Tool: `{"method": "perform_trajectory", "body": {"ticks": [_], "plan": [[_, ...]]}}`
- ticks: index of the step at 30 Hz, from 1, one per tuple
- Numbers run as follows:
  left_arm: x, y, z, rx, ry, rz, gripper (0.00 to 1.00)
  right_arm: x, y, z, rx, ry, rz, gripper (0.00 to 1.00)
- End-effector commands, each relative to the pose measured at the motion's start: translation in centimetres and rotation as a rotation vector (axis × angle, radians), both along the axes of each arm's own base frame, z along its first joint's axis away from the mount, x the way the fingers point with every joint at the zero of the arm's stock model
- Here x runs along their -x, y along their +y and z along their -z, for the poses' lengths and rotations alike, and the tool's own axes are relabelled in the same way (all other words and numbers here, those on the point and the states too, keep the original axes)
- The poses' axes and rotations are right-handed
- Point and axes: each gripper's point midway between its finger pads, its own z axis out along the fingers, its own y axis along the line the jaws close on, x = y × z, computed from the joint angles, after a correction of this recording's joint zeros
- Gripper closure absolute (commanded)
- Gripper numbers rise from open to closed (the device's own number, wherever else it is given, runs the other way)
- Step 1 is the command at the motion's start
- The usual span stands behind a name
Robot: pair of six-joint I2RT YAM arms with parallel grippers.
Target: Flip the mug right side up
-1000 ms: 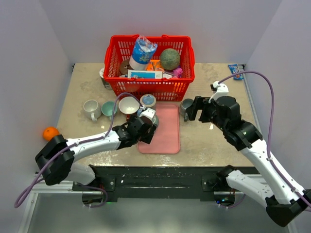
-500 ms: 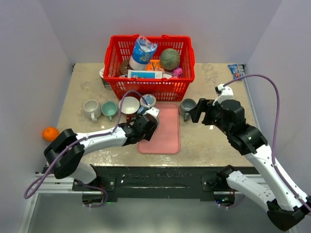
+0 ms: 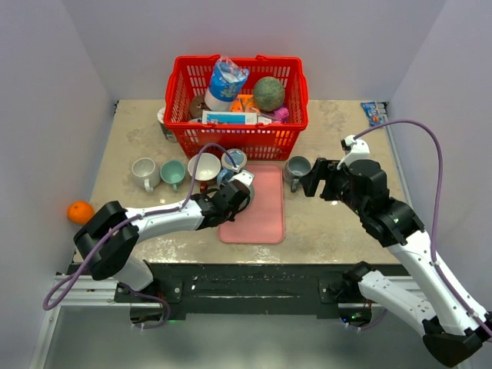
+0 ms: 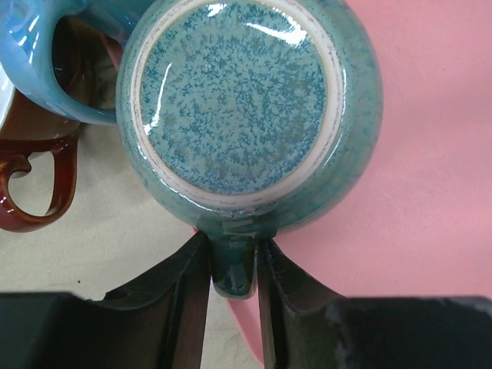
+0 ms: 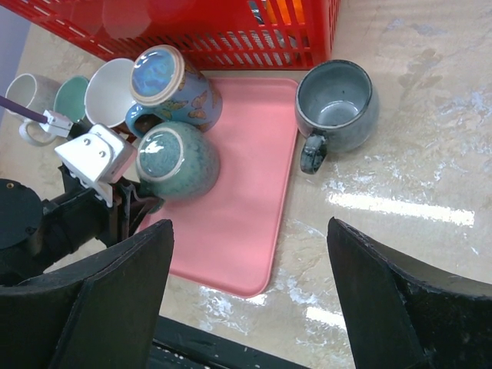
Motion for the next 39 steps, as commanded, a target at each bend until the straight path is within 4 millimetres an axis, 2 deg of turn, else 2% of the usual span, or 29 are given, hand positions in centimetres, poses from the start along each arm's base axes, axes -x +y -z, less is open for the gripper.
{"method": "perform_trajectory", "body": {"ticks": [1,3,6,7,12,15,21,23,24,26,27,28,29,30,31,32,33,38,39], "plan": [[-1.5,-0.9,-1.4,0.047,-0.048,-0.026,0.69,0.1,-0.6,-0.8,-0.018,-0.026,0.031,0.16],[-1.4,-0.9,-1.3,0.047,-0.046,-0.024,0.74,0.2,-0.7,-0.8,-0.017,-0.025,0.035,0.16],[-1.5,-1.0,-1.4,0.052,-0.046,-0.027,0.9,0.4,-0.8,-0.9,-0.017,-0.023,0.035,0.17],[-1.4,-1.0,-1.7,0.064,-0.051,-0.028,1.0,0.5,-0.9,-1.0,-0.019,-0.026,0.035,0.17],[-1.1,-1.9,-3.6,0.161,-0.065,-0.023,1.0,1.2,-0.3,-1.1,-0.053,-0.019,0.001,0.16],[-0.5,-3.2,-5.7,0.285,-0.067,-0.004,1.0,2.1,0.4,-1.4,-0.099,-0.018,-0.043,0.14],[1.2,-5.0,-10.5,0.555,-0.069,0.017,1.0,3.7,2.0,-2.0,-0.203,-0.031,-0.134,0.13],[1.7,-5.4,-12.2,0.631,-0.075,0.029,1.0,4.5,2.9,-1.9,-0.245,-0.02,-0.192,0.13],[1.9,-5.5,-12.7,0.666,-0.07,0.021,1.0,4.9,3.5,-2.6,-0.275,-0.043,-0.232,0.12],[2.4,-5.7,-14.4,0.739,-0.08,0.028,1.0,6.3,4.9,-2.2,-0.328,-0.019,-0.323,0.12],[2.6,-5.8,-14.9,0.773,-0.071,0.018,1.0,6.6,5.3,-3.2,-0.368,-0.058,-0.355,0.11],[3.0,-5.8,-16.0,0.815,-0.076,0.028,1.0,7.1,5.7,-3.4,-0.408,-0.054,-0.377,0.11],[3.1,-6.0,-17.1,0.856,-0.086,0.034,1.0,7.8,6.4,-2.4,-0.435,-0.027,-0.429,0.11],[3.3,-6.1,-17.8,0.898,-0.079,0.029,1.0,8.1,6.7,-3.5,-0.477,-0.074,-0.458,0.1],[3.9,-6.0,-19.0,0.941,-0.08,0.04,1.0,8.5,7.2,-2.7,-0.518,-0.044,-0.476,0.1],[3.9,-6.3,-20.9,1.012,-0.111,0.057,1.0,9.1,7.5,-3.0,-0.548,-0.045,-0.507,0.1],[4.1,-6.3,-21.7,1.057,-0.107,0.048,1.0,9.3,7.8,-3.9,-0.585,-0.082,-0.533,0.11],[5.8,-6.1,-27.9,1.287,-0.146,0.116,1.0,10.7,8.0,-5.4,-0.675,-0.103,-0.588,0.12],[6.1,-6.2,-28.5,1.321,-0.137,0.121,1.0,10.9,8.0,-6.2,-0.692,-0.132,-0.601,0.12]]}}
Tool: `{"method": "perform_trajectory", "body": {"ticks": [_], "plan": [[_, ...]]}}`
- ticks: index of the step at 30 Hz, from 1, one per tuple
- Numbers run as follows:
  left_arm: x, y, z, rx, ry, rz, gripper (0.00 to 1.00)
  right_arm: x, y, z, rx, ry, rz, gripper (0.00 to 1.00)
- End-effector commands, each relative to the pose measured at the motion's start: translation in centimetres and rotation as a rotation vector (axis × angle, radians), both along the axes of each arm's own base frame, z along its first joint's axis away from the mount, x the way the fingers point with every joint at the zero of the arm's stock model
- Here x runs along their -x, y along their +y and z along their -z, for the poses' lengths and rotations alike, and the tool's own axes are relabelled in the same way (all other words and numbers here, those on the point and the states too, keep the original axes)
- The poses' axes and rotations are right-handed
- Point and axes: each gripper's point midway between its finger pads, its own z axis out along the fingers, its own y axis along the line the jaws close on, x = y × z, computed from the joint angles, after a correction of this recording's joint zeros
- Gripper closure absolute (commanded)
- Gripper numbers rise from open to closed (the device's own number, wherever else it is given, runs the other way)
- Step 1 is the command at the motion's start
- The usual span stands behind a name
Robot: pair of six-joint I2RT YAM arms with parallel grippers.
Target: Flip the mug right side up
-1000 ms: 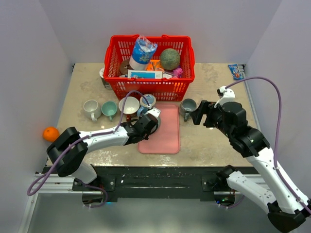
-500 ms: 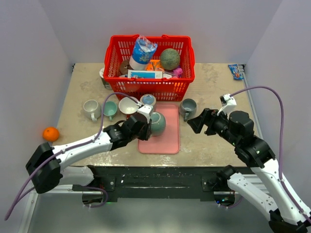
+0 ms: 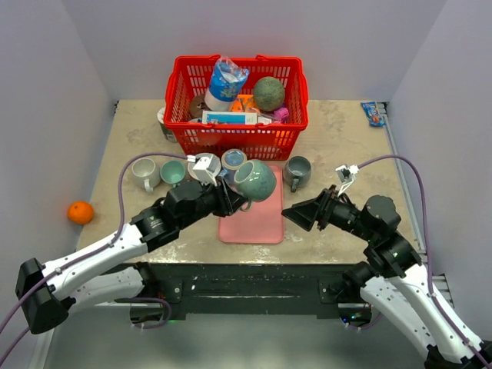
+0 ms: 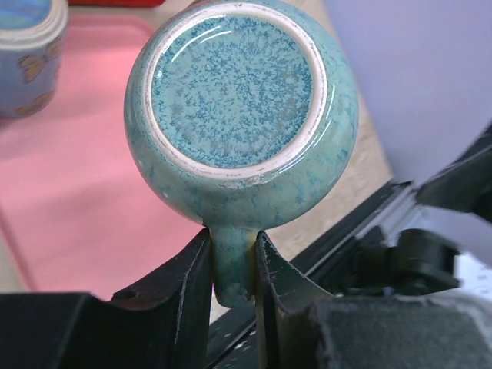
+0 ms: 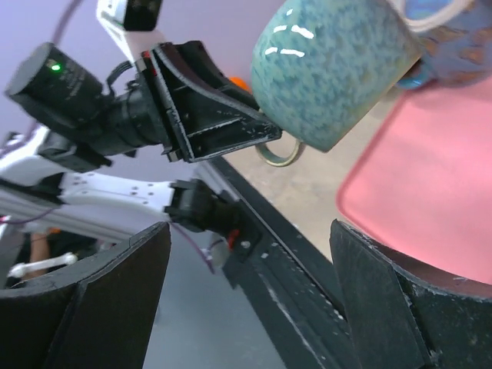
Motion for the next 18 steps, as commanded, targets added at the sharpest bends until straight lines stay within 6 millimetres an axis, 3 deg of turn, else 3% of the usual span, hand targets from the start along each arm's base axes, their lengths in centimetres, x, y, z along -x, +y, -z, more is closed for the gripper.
{"method": "perform_trajectory", "body": {"ticks": [1,2,8,14,18], "plan": [[0.9,-1.6,-13.0,0.456,-0.186,0.053,1.0,2.0,0.7,-5.5,-0.19,-0.124,-0.098,0.12],[1.2,-1.7,-14.4,0.508,-0.213,0.067,1.0,2.1,0.8,-6.1,-0.209,-0.147,-0.106,0.12],[3.6,-3.2,-18.8,0.694,-0.271,0.154,1.0,1.6,1.3,-7.0,-0.256,-0.168,-0.119,0.14],[4.3,-4.2,-21.1,0.821,-0.313,0.159,1.0,0.4,2.1,-6.7,-0.236,-0.167,-0.115,0.15],[4.4,-4.3,-21.3,0.884,-0.323,0.131,1.0,-0.2,2.6,-6.4,-0.225,-0.162,-0.109,0.15]]}}
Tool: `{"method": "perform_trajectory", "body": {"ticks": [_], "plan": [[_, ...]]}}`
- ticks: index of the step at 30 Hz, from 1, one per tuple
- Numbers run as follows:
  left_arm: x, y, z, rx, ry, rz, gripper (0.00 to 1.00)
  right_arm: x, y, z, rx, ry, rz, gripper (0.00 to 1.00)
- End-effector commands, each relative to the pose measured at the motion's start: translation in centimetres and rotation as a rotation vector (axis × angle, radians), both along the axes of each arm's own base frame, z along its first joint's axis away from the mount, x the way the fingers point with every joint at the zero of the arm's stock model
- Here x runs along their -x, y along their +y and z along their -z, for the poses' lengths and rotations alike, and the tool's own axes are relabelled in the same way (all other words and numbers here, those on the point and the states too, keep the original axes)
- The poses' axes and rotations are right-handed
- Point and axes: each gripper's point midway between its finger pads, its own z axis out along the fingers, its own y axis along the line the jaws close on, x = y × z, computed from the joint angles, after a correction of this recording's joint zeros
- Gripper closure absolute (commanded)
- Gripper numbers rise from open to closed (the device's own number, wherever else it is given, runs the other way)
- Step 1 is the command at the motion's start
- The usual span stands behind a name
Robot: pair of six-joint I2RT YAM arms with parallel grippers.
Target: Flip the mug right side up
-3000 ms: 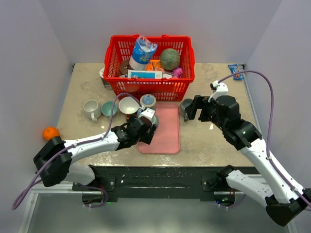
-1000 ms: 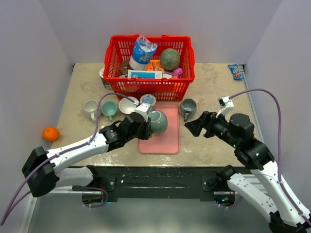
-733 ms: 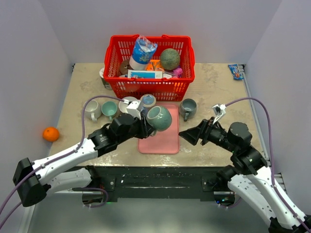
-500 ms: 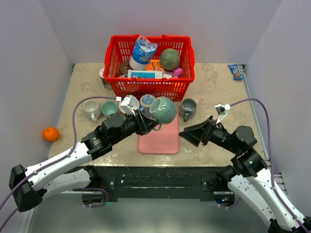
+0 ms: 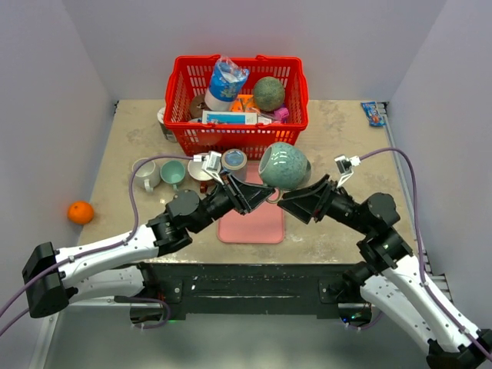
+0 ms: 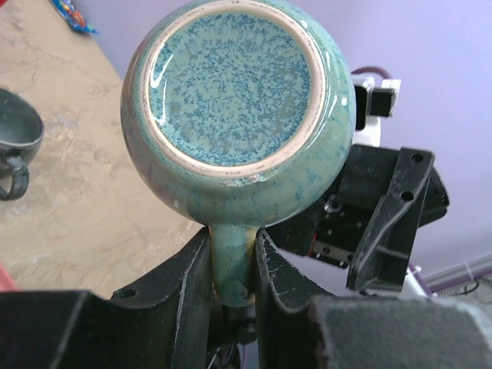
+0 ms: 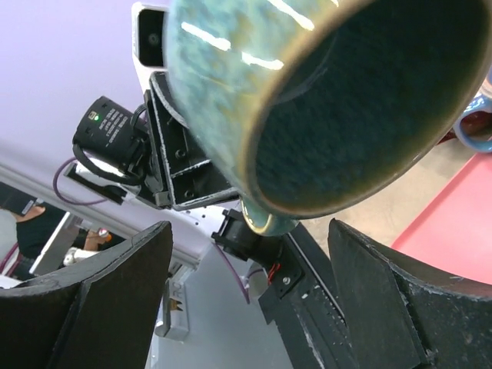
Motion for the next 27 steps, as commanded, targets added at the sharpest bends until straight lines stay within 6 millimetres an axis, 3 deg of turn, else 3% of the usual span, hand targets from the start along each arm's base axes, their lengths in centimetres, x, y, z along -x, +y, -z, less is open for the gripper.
{"method": "perform_trajectory", "body": {"ticks": [1,6,14,27], "plan": [[1.4,2.1,-10.3,0.397,-0.155,-0.028,1.0,-0.1,0.6,-1.3,-0.022,-0.058,-0.019,0.15],[1.2,2.7,-10.9,0.475,-0.167,-0.053,1.0,-0.8,1.1,-1.4,-0.021,-0.057,-0.003,0.19],[1.1,3.2,-10.1,0.509,-0.166,-0.083,1.0,-1.1,1.4,-2.2,-0.061,-0.057,0.003,0.43],[1.8,2.7,-9.6,0.536,-0.16,-0.038,1.0,-0.9,1.7,-3.0,-0.135,-0.057,-0.024,0.48]]}}
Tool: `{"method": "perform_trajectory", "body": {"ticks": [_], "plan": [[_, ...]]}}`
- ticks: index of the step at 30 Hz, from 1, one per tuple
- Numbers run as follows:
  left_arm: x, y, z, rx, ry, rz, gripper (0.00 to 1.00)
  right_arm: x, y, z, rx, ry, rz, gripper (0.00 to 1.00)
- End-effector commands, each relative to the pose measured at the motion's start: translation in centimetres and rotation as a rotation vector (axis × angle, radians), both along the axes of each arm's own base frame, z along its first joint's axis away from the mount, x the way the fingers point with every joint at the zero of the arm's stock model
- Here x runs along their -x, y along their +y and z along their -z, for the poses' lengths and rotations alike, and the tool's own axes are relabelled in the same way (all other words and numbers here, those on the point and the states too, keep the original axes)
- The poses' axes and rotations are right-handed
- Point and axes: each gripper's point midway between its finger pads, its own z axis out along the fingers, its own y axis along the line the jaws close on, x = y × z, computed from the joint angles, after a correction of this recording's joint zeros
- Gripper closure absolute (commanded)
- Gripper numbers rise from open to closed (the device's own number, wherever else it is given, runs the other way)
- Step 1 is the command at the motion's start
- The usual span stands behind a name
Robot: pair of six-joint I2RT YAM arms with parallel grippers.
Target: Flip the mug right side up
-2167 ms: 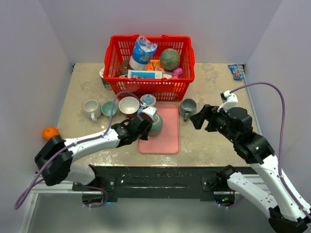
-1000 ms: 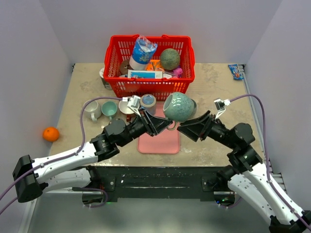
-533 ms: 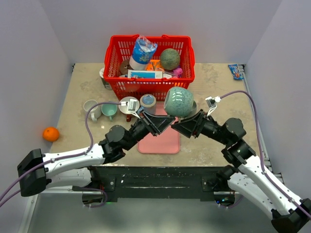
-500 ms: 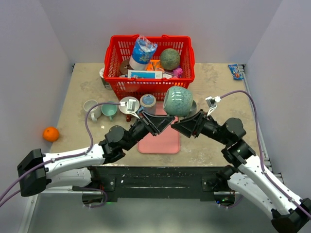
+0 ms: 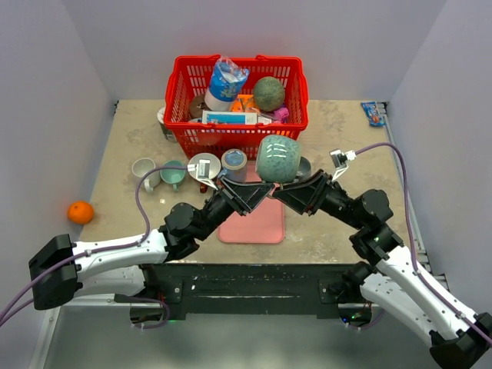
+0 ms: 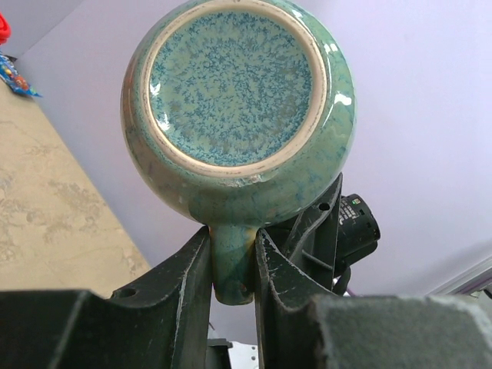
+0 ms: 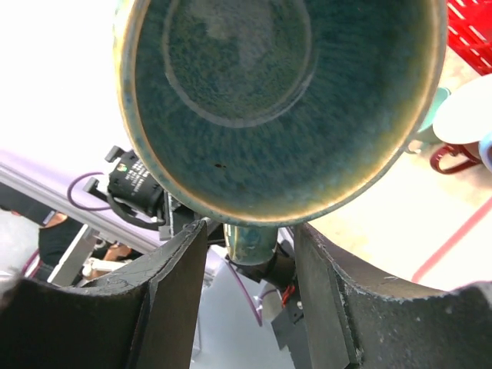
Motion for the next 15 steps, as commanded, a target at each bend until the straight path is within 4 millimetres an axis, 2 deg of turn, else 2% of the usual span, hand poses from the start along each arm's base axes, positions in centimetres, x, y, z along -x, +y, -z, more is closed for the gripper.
{"method": "perform_trajectory", "body": {"ticks": [1,6,9,10,14,15], "plan": [[1.8,2.45,-7.23,0.274,-0.115,0.028,1.0,0.29,0.14,-1.69,-0.069,-0.044,-0.016,0.48],[2.06,1.92,-6.91,0.293,-0.105,0.053,1.0,0.29,0.2,-2.08,-0.087,-0.046,-0.018,0.55],[2.13,1.77,-6.69,0.302,-0.101,0.058,1.0,0.45,0.39,-2.23,-0.095,-0.044,-0.031,0.71],[2.12,1.81,-6.7,0.305,-0.101,0.057,1.0,0.47,0.43,-2.19,-0.093,-0.04,-0.034,0.82],[2.12,1.97,-6.8,0.306,-0.106,0.051,1.0,0.81,0.39,-2.31,-0.092,-0.043,-0.043,1.0],[2.12,1.93,-6.8,0.304,-0.107,0.052,1.0,0.83,0.38,-2.31,-0.09,-0.044,-0.043,1.0]]}}
